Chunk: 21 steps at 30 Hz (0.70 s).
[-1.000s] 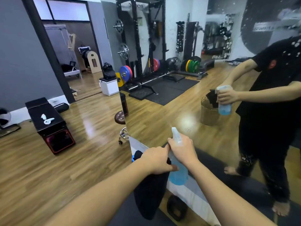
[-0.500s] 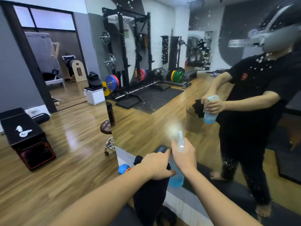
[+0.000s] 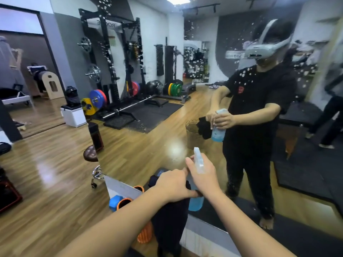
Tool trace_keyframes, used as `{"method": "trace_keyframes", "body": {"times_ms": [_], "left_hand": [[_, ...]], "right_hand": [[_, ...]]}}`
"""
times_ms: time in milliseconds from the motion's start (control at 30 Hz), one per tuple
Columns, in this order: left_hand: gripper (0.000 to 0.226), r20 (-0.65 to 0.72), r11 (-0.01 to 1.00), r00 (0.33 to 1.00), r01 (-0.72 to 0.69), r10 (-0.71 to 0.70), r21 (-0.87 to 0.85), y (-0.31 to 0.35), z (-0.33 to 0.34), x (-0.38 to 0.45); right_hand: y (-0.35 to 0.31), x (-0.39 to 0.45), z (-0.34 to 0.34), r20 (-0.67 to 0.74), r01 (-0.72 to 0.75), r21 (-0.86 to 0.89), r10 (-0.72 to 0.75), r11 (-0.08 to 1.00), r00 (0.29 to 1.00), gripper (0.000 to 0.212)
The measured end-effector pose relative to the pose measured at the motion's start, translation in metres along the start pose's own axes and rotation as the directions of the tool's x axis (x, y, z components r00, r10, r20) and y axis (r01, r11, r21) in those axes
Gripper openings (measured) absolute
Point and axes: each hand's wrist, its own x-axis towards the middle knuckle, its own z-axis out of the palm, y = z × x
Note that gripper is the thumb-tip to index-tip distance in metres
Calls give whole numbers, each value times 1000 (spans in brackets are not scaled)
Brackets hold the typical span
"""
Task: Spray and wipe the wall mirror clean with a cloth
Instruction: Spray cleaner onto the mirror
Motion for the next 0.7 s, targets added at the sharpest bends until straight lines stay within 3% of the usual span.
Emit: {"method": "trace_keyframes", "body": {"times_ms": [433, 700], "left_hand": [[57, -29, 985, 991, -133, 131, -110, 46, 1, 25], [67, -28, 942, 972, -233, 233, -241, 111, 23, 32]], "right_hand": [[10, -1, -69, -12, -26, -101, 25, 995, 1000, 40], [30, -30, -136, -84, -84, -118, 74, 989, 994, 47]]}}
